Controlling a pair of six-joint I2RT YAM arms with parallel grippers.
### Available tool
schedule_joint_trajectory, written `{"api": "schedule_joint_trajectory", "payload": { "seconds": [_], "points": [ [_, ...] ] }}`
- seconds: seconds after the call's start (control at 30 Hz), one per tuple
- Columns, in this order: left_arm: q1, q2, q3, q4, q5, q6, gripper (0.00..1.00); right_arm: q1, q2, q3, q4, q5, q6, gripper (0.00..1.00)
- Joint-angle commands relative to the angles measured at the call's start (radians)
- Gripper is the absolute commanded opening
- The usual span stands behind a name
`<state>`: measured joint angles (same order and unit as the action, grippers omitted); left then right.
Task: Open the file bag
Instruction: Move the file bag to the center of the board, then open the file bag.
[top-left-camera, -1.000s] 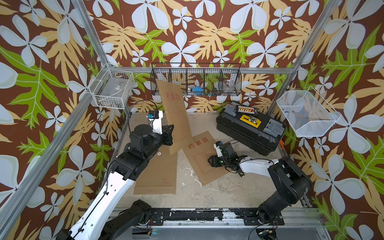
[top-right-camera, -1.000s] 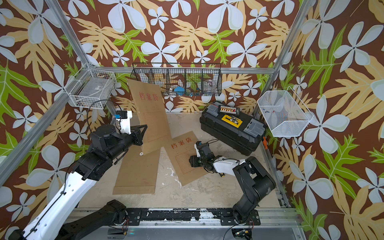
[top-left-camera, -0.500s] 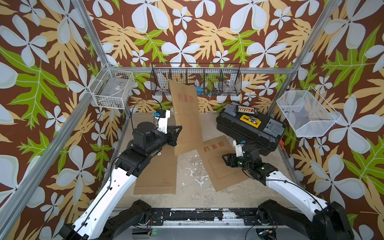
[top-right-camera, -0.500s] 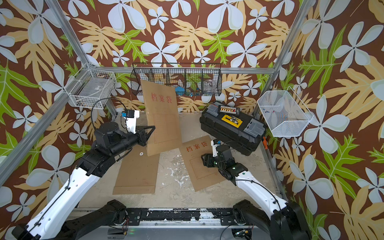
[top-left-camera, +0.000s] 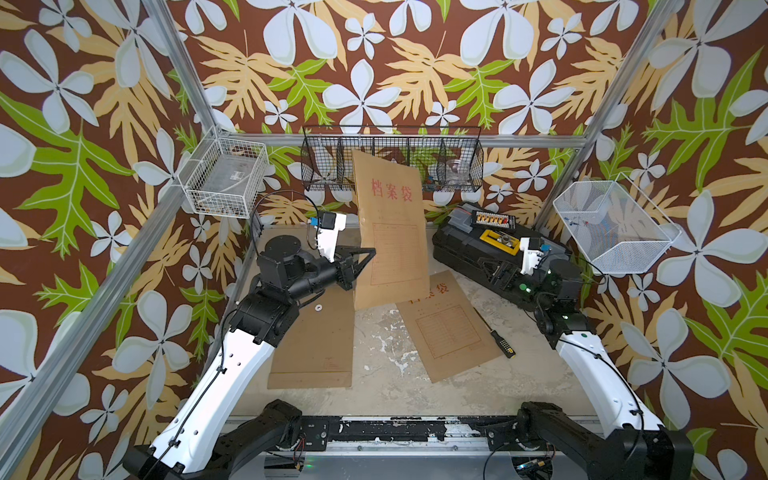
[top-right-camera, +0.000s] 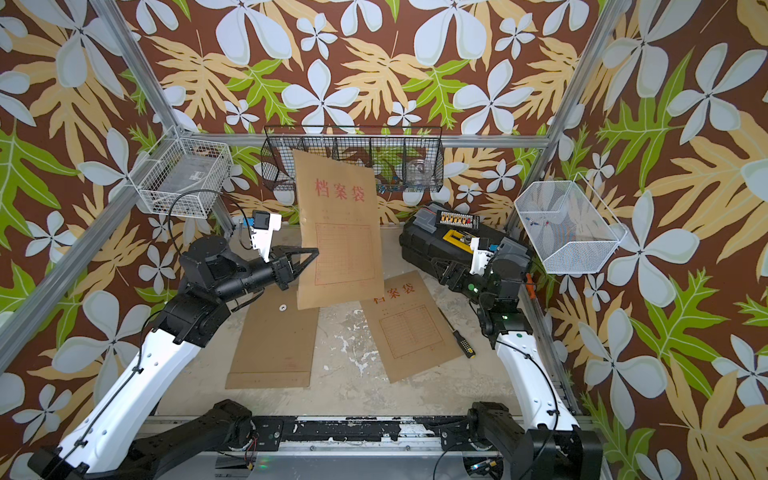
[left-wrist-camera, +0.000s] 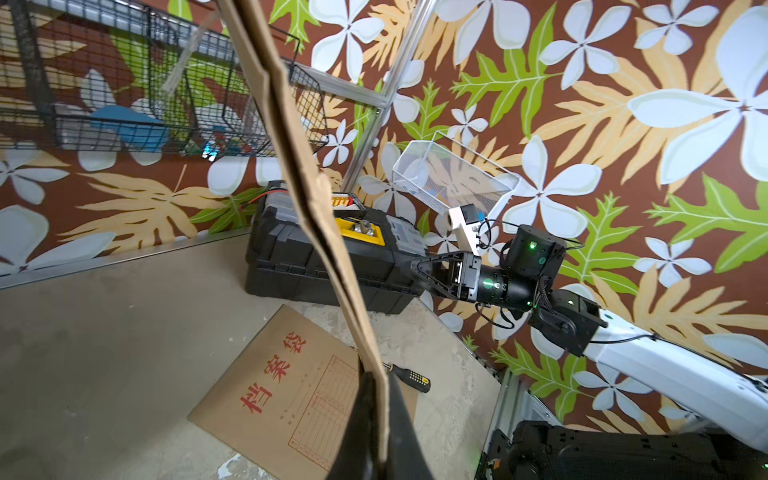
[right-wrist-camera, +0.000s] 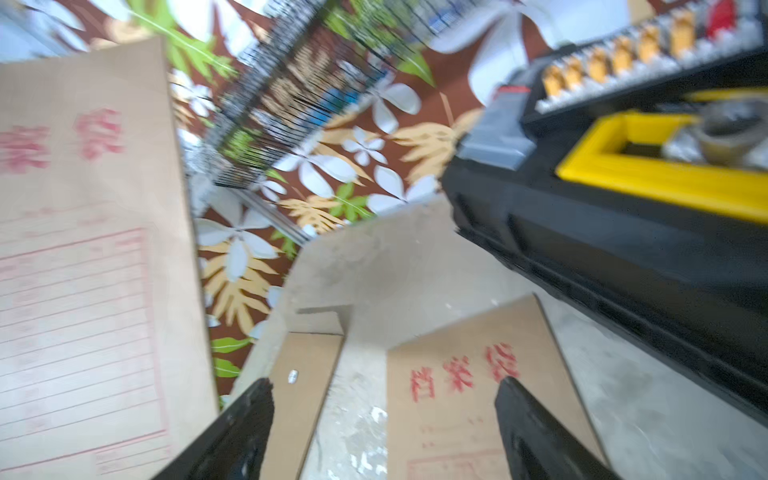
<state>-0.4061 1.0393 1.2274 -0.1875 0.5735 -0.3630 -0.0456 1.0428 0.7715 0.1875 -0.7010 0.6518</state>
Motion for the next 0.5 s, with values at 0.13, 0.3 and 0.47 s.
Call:
{"api": "schedule_joint_trajectory", "payload": {
  "seconds": [0.13,0.3,0.47],
  "points": [
    [0.003,0.019,0.014,0.177,0.301,-0.027,0.00,-0.002,-0.013,0.076,0.251,-0.171,0.155,0.90],
    [0.003,0.022,0.020,0.166,0.354,-0.001,0.00,-0.002,-0.007,0.083,0.408,-0.227,0.240,0.91],
    [0.003,0.023,0.011,0.160,0.395,0.008,0.00,-0.003,-0.009,0.074,0.596,-0.281,0.361,0.90]
  ]
}}
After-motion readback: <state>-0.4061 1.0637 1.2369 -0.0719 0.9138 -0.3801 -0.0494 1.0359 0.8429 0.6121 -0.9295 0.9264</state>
